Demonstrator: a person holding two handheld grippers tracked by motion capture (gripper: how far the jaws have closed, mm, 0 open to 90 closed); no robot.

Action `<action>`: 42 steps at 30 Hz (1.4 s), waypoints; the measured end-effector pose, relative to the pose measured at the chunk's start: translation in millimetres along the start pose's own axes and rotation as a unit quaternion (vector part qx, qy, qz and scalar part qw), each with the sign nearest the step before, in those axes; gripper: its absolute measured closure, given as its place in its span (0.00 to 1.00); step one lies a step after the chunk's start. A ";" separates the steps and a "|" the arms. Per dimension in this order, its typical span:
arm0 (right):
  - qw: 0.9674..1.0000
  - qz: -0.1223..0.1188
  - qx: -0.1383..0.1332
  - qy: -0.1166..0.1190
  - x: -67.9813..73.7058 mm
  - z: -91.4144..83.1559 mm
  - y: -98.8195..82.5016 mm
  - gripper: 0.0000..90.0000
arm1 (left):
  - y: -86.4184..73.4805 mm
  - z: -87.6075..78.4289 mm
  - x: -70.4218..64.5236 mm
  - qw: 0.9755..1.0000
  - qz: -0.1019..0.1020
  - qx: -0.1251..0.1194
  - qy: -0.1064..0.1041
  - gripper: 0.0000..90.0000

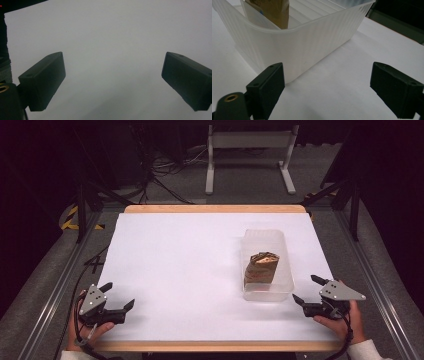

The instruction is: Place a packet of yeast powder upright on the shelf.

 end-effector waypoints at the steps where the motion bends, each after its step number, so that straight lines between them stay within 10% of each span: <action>1: 1.000 -0.001 0.000 0.000 0.1 0.2 0.0 0.14 | 0.4 0.2 -0.7 1.000 0.002 0.001 -0.002 0.07; 11: 1.000 -0.002 0.001 0.002 0.7 0.1 -0.1 0.14 | 1.8 1.6 -2.6 1.000 -0.016 -0.008 -0.018 0.07; 42: 1.000 0.000 0.001 0.001 -0.2 0.5 -0.3 0.14 | 8.0 8.6 -18.5 0.999 0.027 0.024 -0.012 0.06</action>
Point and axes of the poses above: each handheld gripper's, and its own axes: z roughly forward along the jaws, y roughly out of its top, x roughly to its left, the point moved 6 cm from there along z, roughly forward along the jaws, and after that the axes turned 4 degrees about -y, right-handed, at the moved point
